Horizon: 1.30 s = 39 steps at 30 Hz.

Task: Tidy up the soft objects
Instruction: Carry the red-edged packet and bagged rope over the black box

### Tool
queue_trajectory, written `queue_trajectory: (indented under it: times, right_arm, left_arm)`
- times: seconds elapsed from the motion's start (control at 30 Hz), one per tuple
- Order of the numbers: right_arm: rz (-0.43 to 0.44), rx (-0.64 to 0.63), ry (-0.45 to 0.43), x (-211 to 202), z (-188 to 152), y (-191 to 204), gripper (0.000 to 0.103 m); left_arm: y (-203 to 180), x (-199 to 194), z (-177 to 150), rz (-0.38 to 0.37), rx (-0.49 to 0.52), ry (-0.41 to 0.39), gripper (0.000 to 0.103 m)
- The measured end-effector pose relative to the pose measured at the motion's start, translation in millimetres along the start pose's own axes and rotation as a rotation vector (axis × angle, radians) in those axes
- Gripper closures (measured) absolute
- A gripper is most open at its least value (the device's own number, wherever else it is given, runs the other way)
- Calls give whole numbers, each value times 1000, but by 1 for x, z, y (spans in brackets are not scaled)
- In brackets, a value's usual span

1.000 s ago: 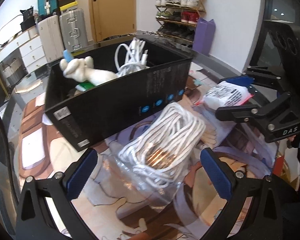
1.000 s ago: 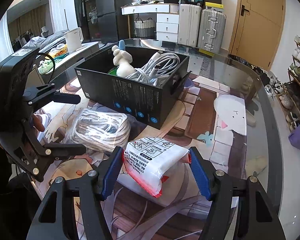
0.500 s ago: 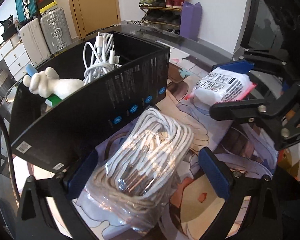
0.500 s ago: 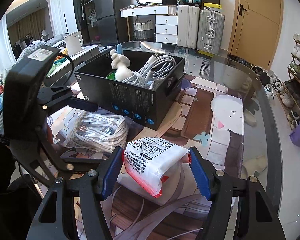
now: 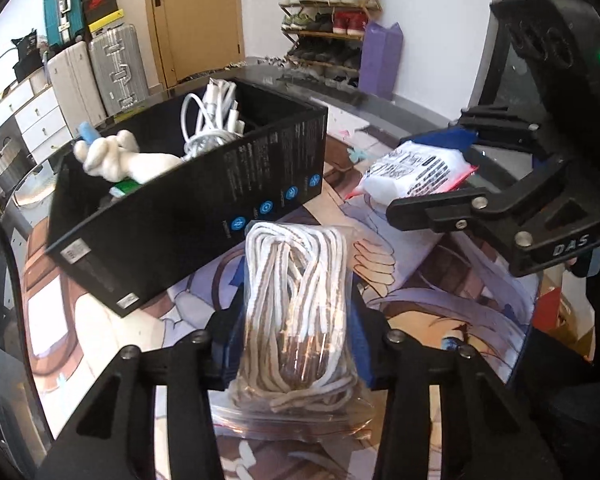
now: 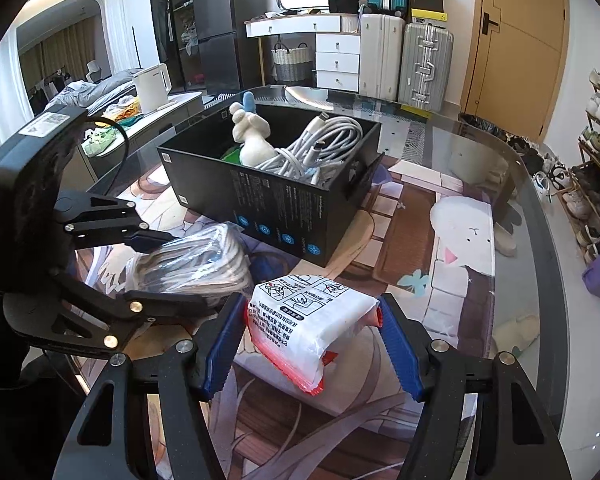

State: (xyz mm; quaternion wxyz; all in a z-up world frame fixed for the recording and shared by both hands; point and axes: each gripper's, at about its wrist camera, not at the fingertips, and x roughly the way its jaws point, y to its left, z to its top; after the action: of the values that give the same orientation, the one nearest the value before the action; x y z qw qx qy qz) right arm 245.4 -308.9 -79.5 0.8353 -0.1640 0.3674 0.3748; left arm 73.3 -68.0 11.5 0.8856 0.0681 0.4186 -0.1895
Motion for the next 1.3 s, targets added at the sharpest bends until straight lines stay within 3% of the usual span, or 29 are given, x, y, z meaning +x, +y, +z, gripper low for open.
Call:
queue_trajectory:
  times: [0.37, 0.63, 0.97, 1.3]
  right_arm:
    - [15, 0, -117, -23, 12, 10, 36]
    - [7, 32, -191, -28, 30, 13, 35]
    - [-45, 9, -243, -20, 71, 26, 36]
    - [-78, 4, -240, 16, 89, 28, 36]
  left_arm:
    - [32, -55, 0, 37, -153, -167, 59]
    - [65, -71, 12, 92, -240, -234, 59]
    - [86, -53, 38, 163, -267, -266, 59]
    - [101, -35, 52, 180, -297, -301, 59]
